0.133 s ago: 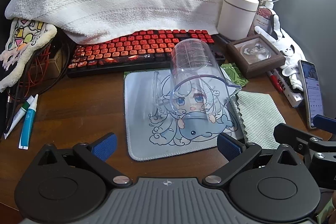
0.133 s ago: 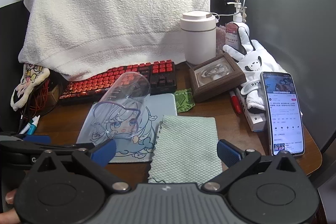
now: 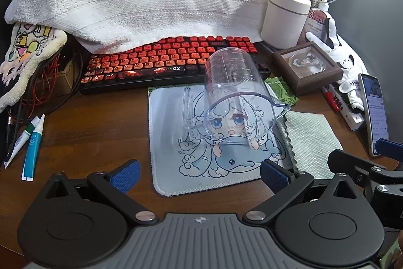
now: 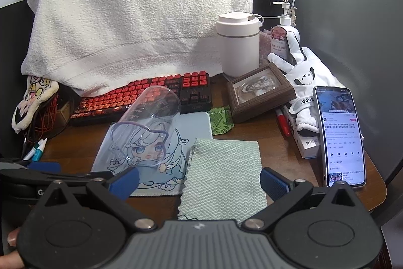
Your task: Clean container
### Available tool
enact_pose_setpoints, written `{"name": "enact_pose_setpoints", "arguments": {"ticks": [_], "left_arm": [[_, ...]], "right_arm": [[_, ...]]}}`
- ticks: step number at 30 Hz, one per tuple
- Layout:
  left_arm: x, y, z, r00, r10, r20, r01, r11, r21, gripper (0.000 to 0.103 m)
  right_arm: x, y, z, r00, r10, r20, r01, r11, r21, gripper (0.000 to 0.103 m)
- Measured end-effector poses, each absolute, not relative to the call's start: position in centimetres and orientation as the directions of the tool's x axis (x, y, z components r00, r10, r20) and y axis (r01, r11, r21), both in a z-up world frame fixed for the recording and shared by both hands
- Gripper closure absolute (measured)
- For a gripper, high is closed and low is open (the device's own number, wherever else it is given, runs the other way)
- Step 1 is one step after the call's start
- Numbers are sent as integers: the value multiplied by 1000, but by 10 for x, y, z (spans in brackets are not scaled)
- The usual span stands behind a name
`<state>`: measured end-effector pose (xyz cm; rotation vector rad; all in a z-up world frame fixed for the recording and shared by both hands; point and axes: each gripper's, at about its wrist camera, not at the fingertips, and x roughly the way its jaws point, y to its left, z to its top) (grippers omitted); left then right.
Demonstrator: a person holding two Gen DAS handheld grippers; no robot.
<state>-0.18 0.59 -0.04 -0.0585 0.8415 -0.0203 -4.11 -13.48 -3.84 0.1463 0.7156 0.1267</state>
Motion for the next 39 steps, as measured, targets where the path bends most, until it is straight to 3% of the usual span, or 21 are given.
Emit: {"name": "enact_pose_setpoints", "arguments": {"ticks": [39], "left_arm": [[17,4,-5,689,-21,-725,20,1000,-10,2]], "right_arm": [[-19,-139,-35,752,200,-628,-106,977,184,0]]}}
